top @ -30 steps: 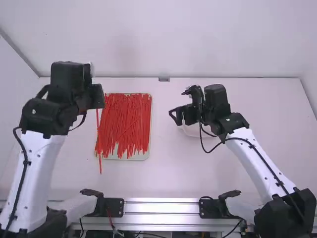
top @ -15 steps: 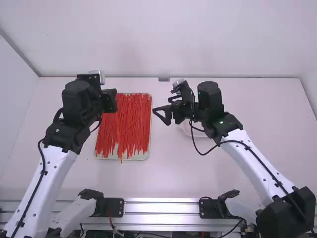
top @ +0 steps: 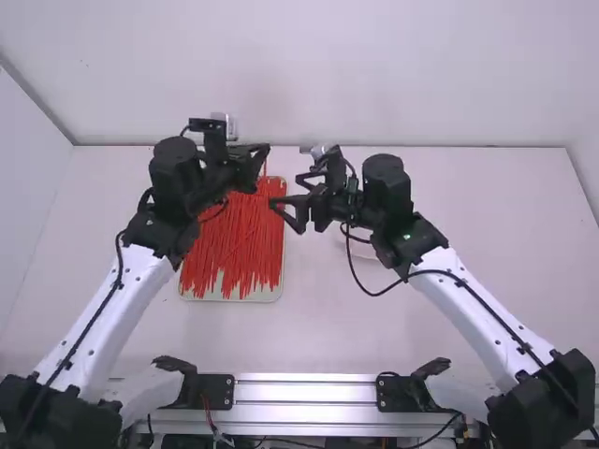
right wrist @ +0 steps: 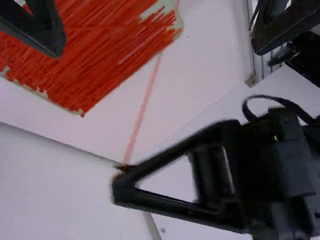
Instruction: Fasten the cable tie
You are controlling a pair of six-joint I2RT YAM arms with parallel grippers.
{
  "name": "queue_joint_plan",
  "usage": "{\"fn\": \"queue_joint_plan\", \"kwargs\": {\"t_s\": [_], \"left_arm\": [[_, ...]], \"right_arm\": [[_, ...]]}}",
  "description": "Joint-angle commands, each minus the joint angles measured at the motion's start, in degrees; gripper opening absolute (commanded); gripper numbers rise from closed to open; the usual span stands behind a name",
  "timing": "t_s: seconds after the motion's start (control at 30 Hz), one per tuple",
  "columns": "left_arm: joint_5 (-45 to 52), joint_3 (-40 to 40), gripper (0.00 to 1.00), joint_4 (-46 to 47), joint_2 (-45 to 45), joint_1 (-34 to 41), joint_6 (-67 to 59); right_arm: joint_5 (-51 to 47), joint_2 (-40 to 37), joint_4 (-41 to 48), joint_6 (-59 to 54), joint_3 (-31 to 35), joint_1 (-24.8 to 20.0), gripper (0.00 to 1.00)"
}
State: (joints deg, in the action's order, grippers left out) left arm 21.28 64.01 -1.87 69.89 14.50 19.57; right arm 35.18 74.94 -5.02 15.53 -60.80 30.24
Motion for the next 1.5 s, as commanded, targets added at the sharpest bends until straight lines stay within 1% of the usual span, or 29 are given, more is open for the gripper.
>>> {"fn": "queue_joint_plan", "kwargs": {"t_s": [0.0,0.17,0.23,0.3,0.37,0.43,0.5,0.53,0.6,0.7,0.73,0.8,0.83,0.9,0.93,1.0,1.17,1.27,1.3,1.33,1.43,1.47], "left_arm": [[1.6,-0.3,0.02,-2.0,0.2,2.2,0.5],[-2.8,-0.3,0.02,-3.5,0.1,4.5,1.0],[-2.6,-0.3,0.02,-4.0,0.0,4.8,2.1],[-0.7,-0.3,0.02,-5.2,0.0,5.4,2.9],[-0.8,-0.3,0.02,-5.7,0.0,5.7,3.4],[-0.9,-0.3,0.02,-6.1,0.0,5.9,3.4],[-0.9,-0.3,0.02,-6.2,0.0,5.7,3.7],[-1.0,-0.3,0.02,-6.2,0.0,5.9,4.7],[-0.9,-0.3,0.02,-6.2,0.0,5.7,5.2],[-0.2,-0.3,0.02,-6.6,0.0,5.8,5.9],[0.1,-0.3,0.02,-6.7,0.0,5.7,5.9],[1.9,-0.3,0.02,-7.6,0.0,5.9,5.9],[1.8,-0.3,0.02,-7.9,0.0,6.1,6.0],[1.7,-0.3,0.02,-8.1,0.0,6.1,5.9],[1.7,-0.3,0.02,-8.1,0.0,6.1,6.2],[1.7,-0.3,0.02,-8.0,0.0,6.1,6.3],[1.7,-0.3,0.02,-7.6,0.0,6.1,5.9],[1.7,-0.3,0.09,-6.9,0.0,6.1,4.0],[1.7,-0.3,0.09,-6.8,0.0,6.1,4.0],[1.7,-0.3,0.12,-6.3,0.0,6.0,4.0],[2.0,-0.3,0.15,-5.6,0.0,5.0,4.0],[2.4,-0.3,0.18,-5.2,0.0,4.6,3.8]], "right_arm": [[-4.8,0.0,-0.4,3.0,-1.8,0.5,0.96],[-5.7,0.0,-0.8,3.8,-1.8,0.6,0.87],[-5.6,0.0,-0.8,3.7,-1.8,0.6,0.83],[-5.6,0.0,-0.7,3.8,-1.8,0.6,0.75],[-5.7,0.0,-0.7,3.7,-1.8,0.6,0.73],[-5.6,0.0,-0.6,3.7,-1.8,0.6,0.61],[-5.6,0.0,-0.6,3.7,-1.8,0.6,0.59],[-5.6,0.0,-0.6,3.7,-1.8,0.6,0.5],[-5.7,0.0,-0.6,3.7,-1.8,0.5,0.48],[-5.6,0.0,-0.6,3.8,-1.8,0.5,0.4],[-5.6,0.0,-0.6,3.8,-1.8,0.5,0.39],[-5.7,0.0,-0.6,3.8,-1.8,0.5,0.32],[-5.6,0.0,-0.6,3.8,-1.8,0.5,0.25],[-5.6,0.0,-0.6,3.8,-1.8,0.5,0.21],[-5.6,0.0,-0.6,3.8,-1.8,0.5,0.17],[-5.6,0.0,-0.6,3.8,-1.8,0.5,0.0],[-5.7,0.0,-0.5,3.7,-1.8,0.5,0.0],[-5.6,0.0,-0.1,3.5,-1.8,-0.4,0.0],[-5.5,0.0,0.1,3.5,-1.8,-0.6,0.0],[-5.0,0.0,0.7,2.9,-1.8,-1.3,0.0],[-3.4,0.0,1.4,1.6,-1.8,-2.6,0.0],[-1.6,0.0,1.7,0.7,-1.8,-3.4,0.0]]}}
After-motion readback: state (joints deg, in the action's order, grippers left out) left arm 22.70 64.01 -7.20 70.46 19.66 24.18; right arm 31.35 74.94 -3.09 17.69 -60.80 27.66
